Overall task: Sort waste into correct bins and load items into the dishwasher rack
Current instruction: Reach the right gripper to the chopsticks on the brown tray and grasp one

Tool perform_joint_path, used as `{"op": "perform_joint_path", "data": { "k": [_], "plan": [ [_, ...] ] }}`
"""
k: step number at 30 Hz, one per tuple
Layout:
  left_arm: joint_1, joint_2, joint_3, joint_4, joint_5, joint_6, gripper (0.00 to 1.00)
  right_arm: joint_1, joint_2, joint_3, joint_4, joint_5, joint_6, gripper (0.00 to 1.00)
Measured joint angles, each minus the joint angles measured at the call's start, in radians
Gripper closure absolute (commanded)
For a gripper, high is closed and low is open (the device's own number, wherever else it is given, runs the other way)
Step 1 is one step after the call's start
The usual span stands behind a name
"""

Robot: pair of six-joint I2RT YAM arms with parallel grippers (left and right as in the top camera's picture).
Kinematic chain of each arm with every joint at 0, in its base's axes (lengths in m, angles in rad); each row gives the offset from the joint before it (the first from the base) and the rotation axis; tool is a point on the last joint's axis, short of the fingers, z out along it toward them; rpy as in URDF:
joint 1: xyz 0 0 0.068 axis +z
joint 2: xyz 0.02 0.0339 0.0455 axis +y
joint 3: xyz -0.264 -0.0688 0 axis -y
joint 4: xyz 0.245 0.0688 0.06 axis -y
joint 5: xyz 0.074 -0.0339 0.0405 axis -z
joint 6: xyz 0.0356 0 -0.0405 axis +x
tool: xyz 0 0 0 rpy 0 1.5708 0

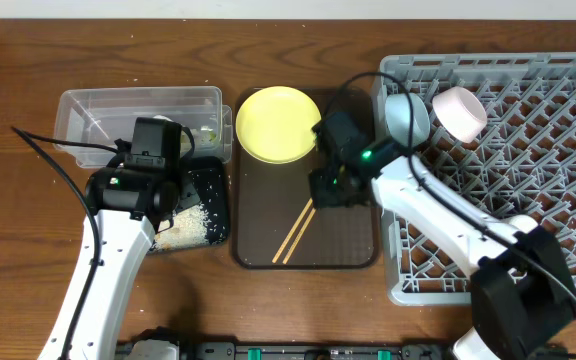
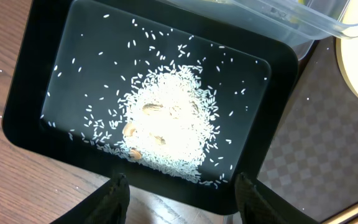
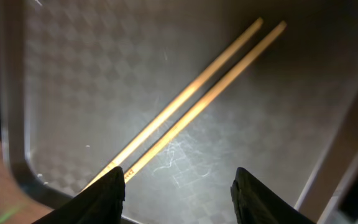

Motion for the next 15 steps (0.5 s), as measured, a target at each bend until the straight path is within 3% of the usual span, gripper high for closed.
{"op": "perform_joint_path", "data": {
  "k": [15],
  "plan": [
    [0.000,0.000,0.000,0.000,0.000,0.000,0.42,0.072,0.173,-0.029,0.084,0.084,0.115,0.51]
  ]
}}
